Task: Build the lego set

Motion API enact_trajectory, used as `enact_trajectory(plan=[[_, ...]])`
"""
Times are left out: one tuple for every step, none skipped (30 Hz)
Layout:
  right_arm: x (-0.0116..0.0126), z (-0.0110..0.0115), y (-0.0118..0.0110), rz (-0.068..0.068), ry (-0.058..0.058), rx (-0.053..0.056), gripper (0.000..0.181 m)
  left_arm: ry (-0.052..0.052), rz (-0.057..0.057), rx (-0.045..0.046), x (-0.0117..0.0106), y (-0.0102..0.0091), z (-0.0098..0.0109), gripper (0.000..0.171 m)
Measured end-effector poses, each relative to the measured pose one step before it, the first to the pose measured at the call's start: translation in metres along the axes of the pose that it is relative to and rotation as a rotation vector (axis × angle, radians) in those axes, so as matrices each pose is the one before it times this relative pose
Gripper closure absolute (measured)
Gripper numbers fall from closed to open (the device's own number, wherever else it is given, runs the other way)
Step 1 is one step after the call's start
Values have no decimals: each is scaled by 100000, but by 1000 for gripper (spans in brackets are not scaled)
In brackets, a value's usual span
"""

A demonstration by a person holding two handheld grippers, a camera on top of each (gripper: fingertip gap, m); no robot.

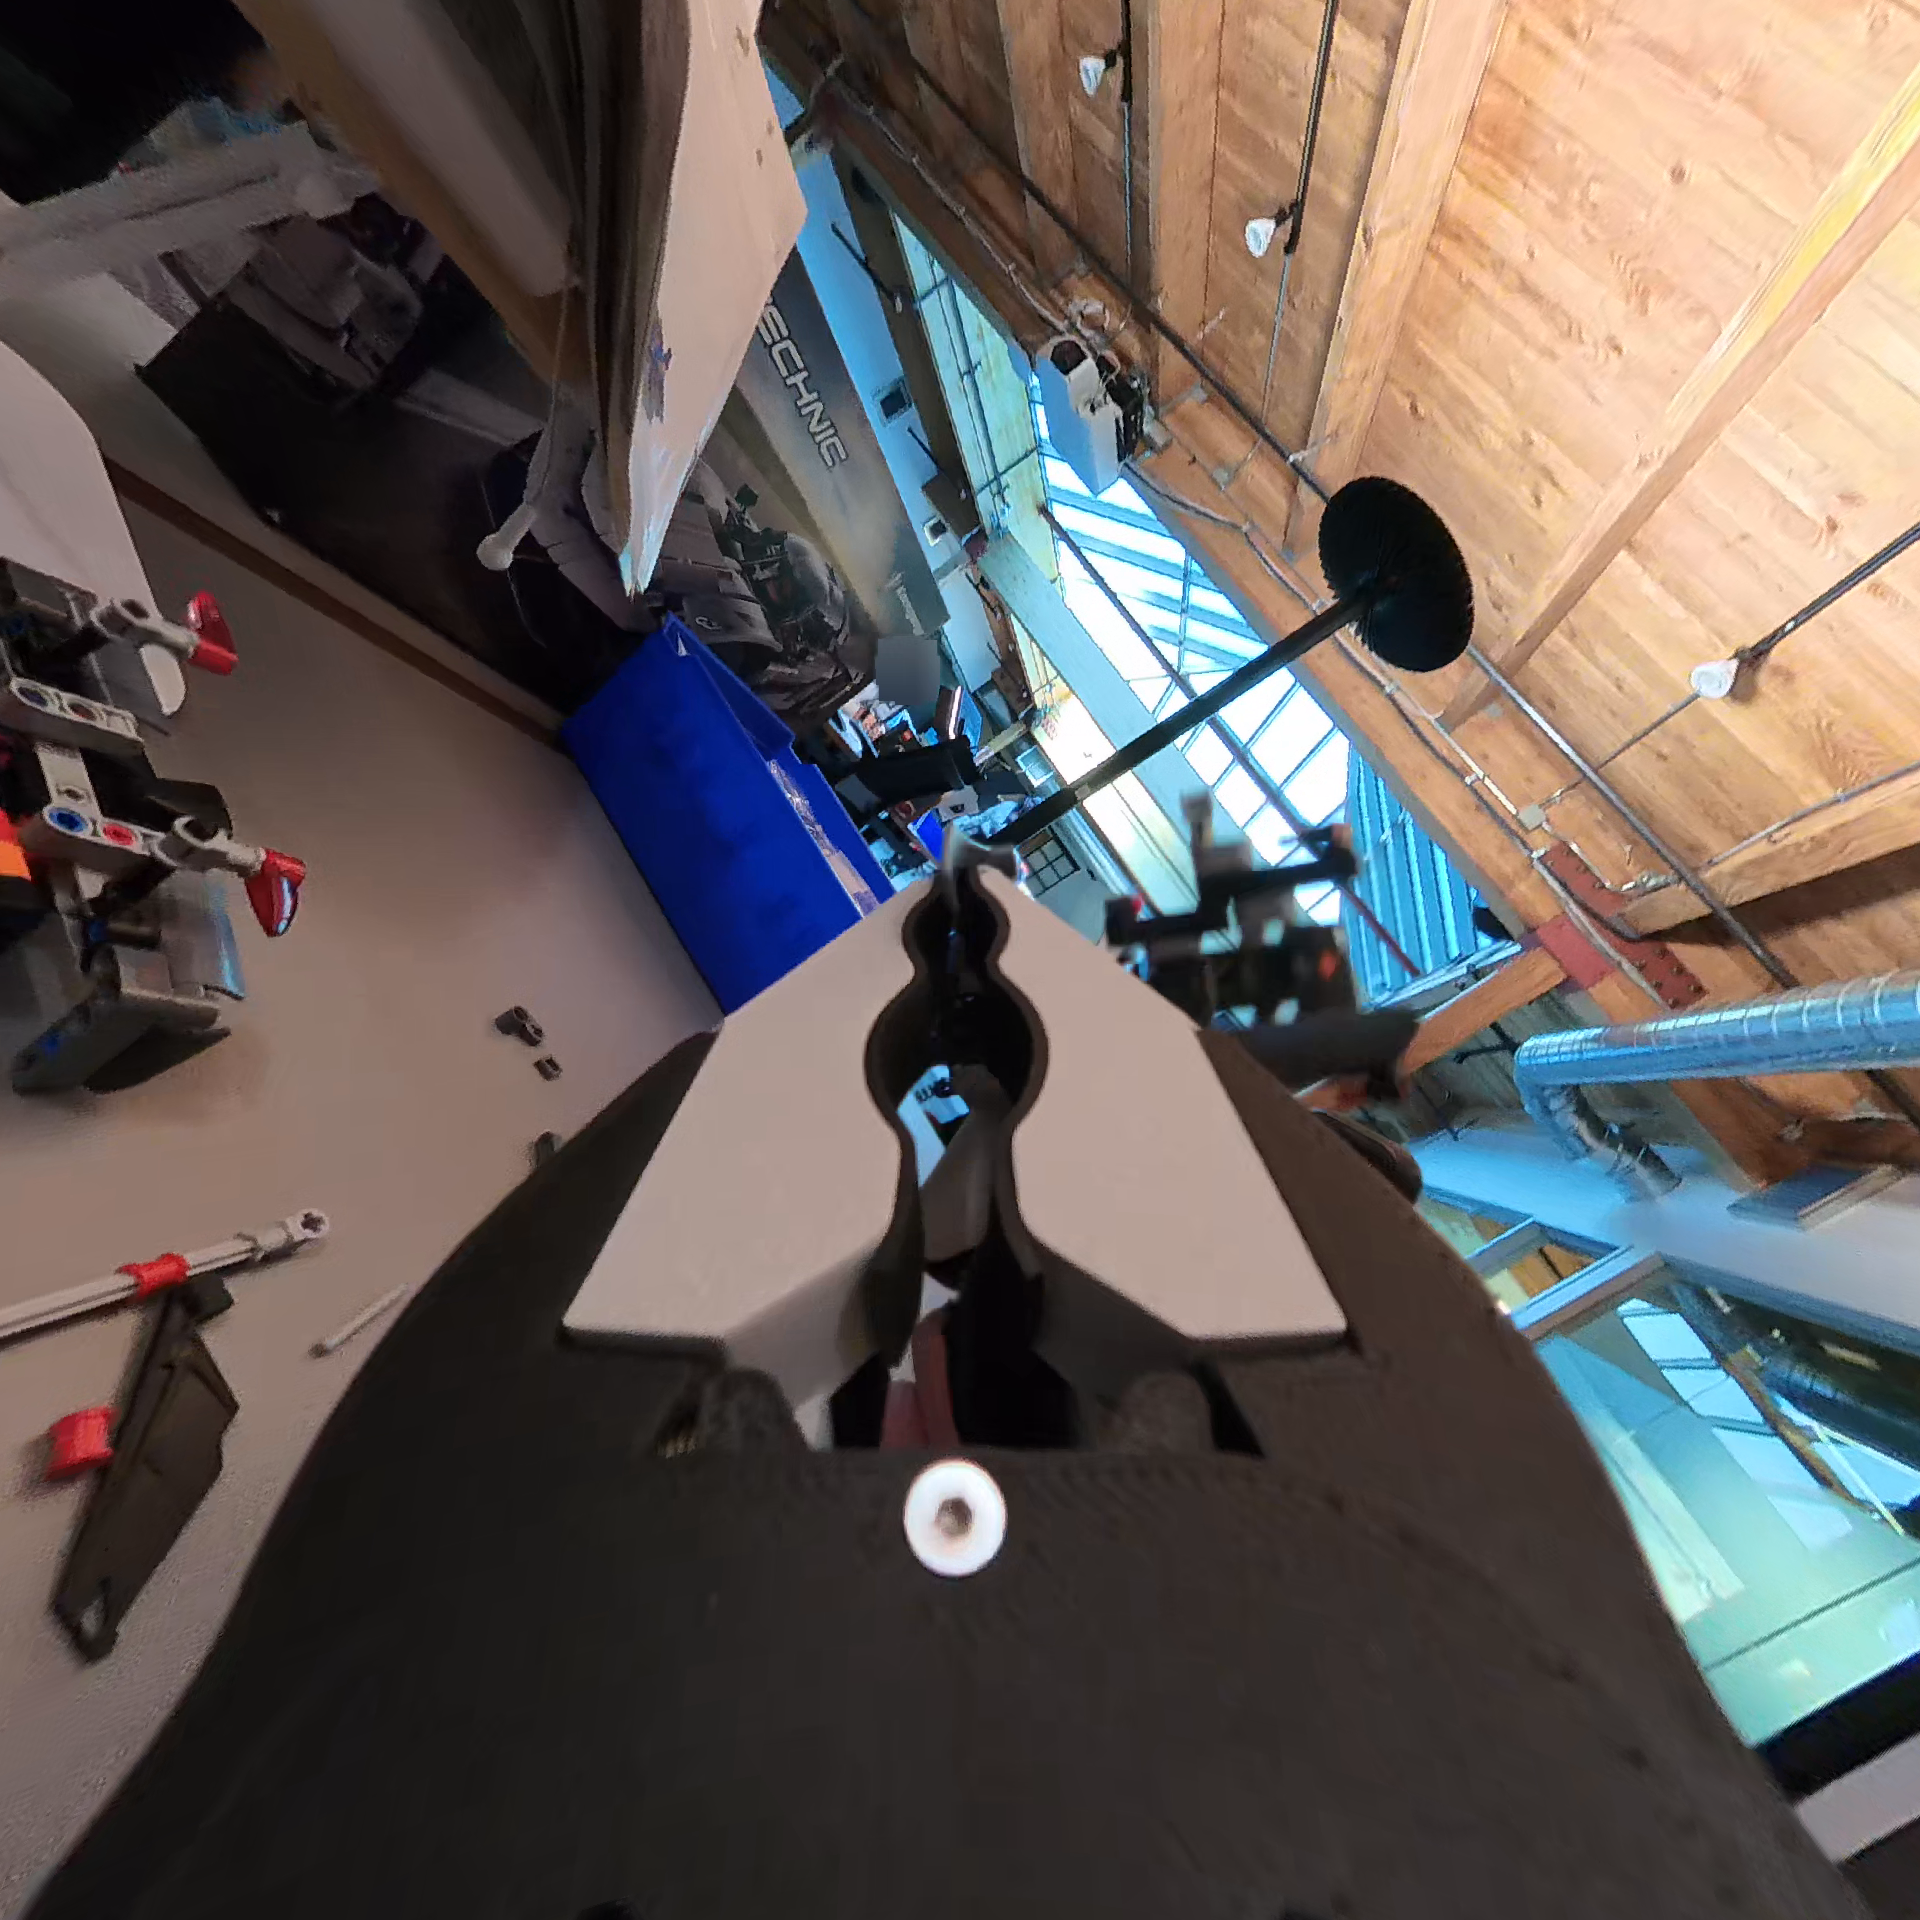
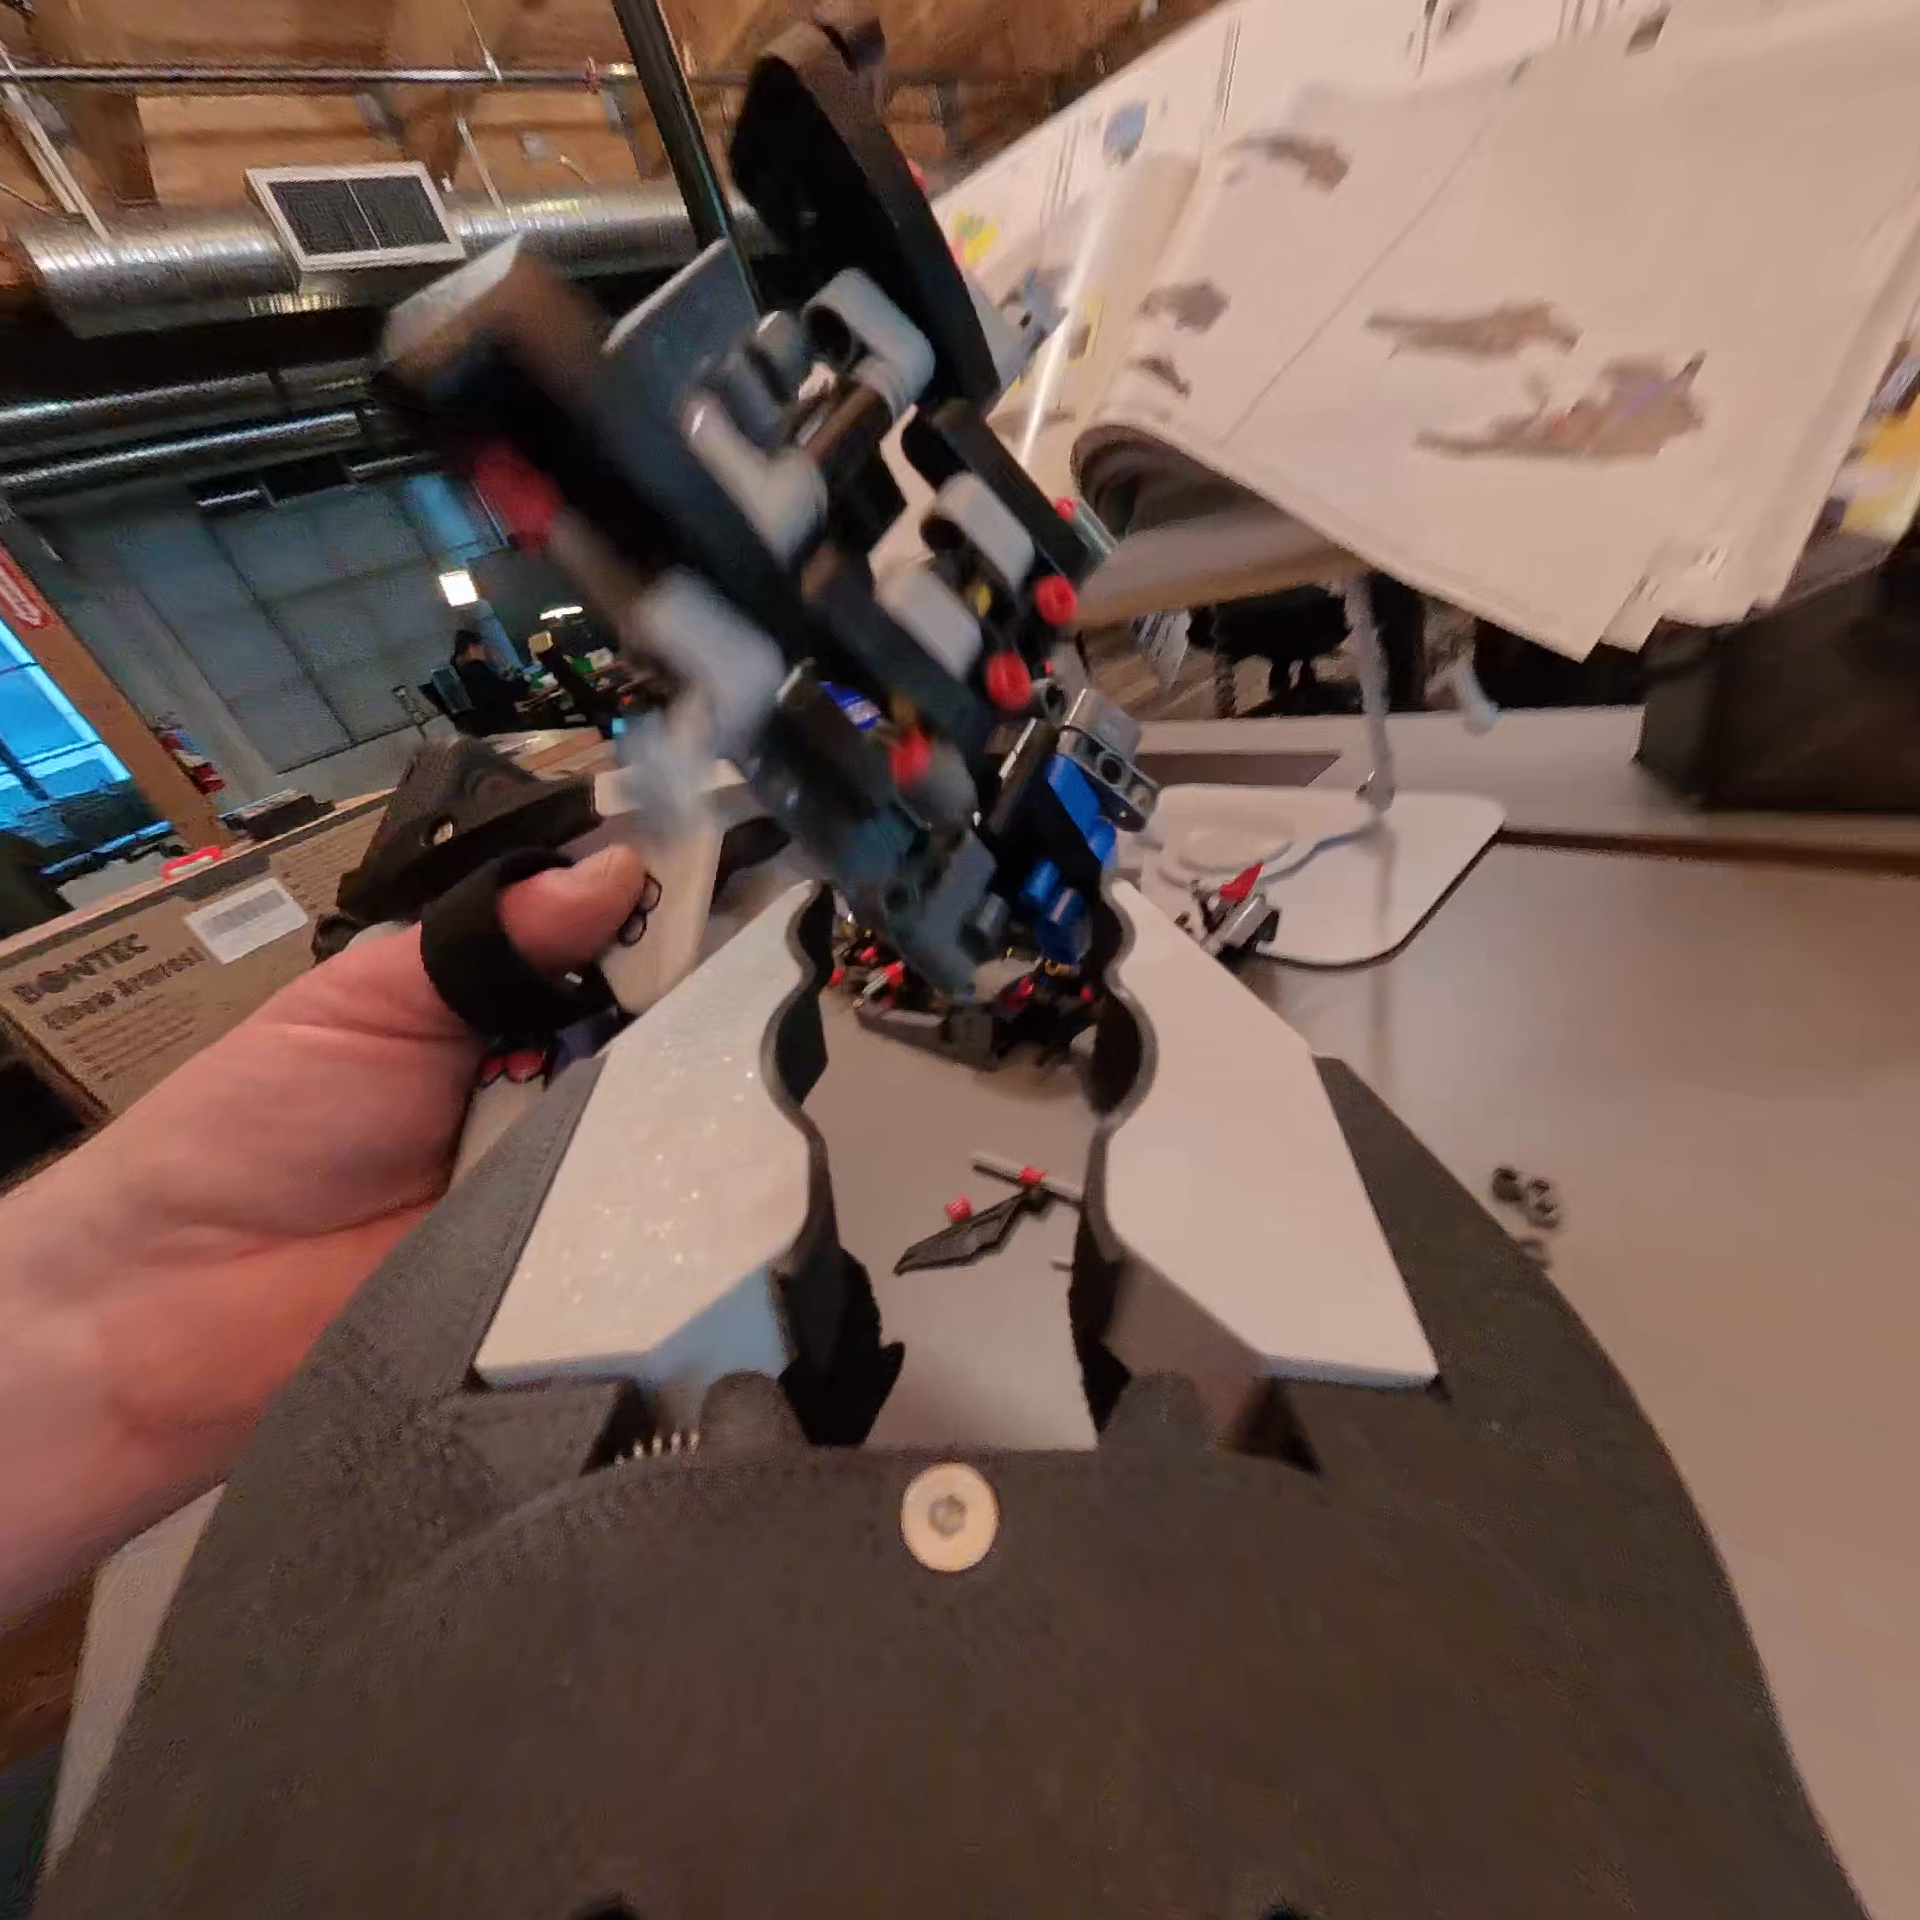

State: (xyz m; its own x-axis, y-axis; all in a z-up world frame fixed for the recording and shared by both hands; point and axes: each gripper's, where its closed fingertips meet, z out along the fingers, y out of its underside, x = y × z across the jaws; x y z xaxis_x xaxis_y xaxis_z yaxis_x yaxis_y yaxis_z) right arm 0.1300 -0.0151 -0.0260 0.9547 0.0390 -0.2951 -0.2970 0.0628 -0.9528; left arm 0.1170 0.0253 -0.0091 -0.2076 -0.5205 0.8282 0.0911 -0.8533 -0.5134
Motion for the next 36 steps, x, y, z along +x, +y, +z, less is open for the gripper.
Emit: enact_trajectory(plan=[[115,-55,-308,-1353,86,769,141,5,-1141,1487,-85,-67,-79,171],[138,-37,-89,389,18,43,146,335,-1304,1654,-62,-203,-97,171],[63,-21,-78,8,-97,437,147,1076,-859,389,55,-35,-11,171],[89,15,3,-737,538,62,147,225,-560,379,-22,34,25,171],[82,1,-83,-490,542,407,148,83,-229,883,-14,14,24,171],[108,-27,-165,281,422,551,149,506,-305,709,33,48,46,171],[135,-7,-174,226,-113,211,149,686,-706,691,39,52,43,171],[193,3,-100,-277,-386,-345,150,-19,-419,417,-20,81,39,171],[203,-49,-175,-13,-700,431,152,56,-57,311,0,65,55,171],[219,-67,-218,566,-658,460,153,890,-275,-284,105,153,98,171],[154,-18,-130,500,-1136,-253,153,837,-375,-352,111,124,80,171],[116,-37,-115,230,-1191,4,154,459,1062,-16,125,55,28,171],[193,-79,-129,307,-452,678,155,735,1347,-654,189,129,71,170],[118,-34,-20,402,-709,33,156,1161,280,-719,216,138,69,169],[69,-40,39,-189,-810,-222,156,282,961,-244,99,53,28,169],[140,-46,-10,-172,-21,258,157,-364,1581,-605,21,103,19,169],[88,-42,-52,820,-305,710,157,674,528,-738,98,133,50,168],[70,-22,13,858,-322,93,157,1020,-460,-433,122,112,30,167],[87,-43,-15,-315,160,183,157,117,74,-350,36,103,-3,167],[94,-55,-67,-18,76,293,158,-214,932,-637,22,131,7,167],[47,-39,-84,215,-377,422,158,236,571,-633,92,129,23,165],[51,-8,-16,197,-327,8,158,589,269,53,173,56,-12,163],[140,-47,-98,102,264,445,159,505,903,-709,215,176,27,163],[125,-52,-107,267,61,369,160,-59,1025,-521,134,145,23,163],[83,-22,-89,659,-294,268,160,-241,851,-545,89,142,33,163],[76,-28,-125,647,-61,581,161,339,378,-519,137,110,27,162],[11,2,-110,27,-63,399,161,668,-103,-288,176,95,18,162],[23,-3,-88,-310,145,268,161,242,-149,111,127,29,-23,161],[6,-6,-137,0,-13,526,162,377,364,21,182,64,-8,161],[48,-27,-187,616,-183,1006,162,276,899,-586,197,192,20,161],[58,-13,-144,660,-229,616,162,616,-72,-376,222,188,24,160],[121,-7,-77,-180,390,158,163,352,-795,14,159,140,27,160],[69,-4,-142,-188,100,612,163,87,-406,-18,124,149,24,160],[24,1,-158,597,-393,818,164,-155,294,48,100,146,49,161],[83,1,-139,668,-104,500,165,318,-480,168,136,114,50,161],[111,6,-142,170,330,678,165,472,-1232,95,127,160,87,161]])
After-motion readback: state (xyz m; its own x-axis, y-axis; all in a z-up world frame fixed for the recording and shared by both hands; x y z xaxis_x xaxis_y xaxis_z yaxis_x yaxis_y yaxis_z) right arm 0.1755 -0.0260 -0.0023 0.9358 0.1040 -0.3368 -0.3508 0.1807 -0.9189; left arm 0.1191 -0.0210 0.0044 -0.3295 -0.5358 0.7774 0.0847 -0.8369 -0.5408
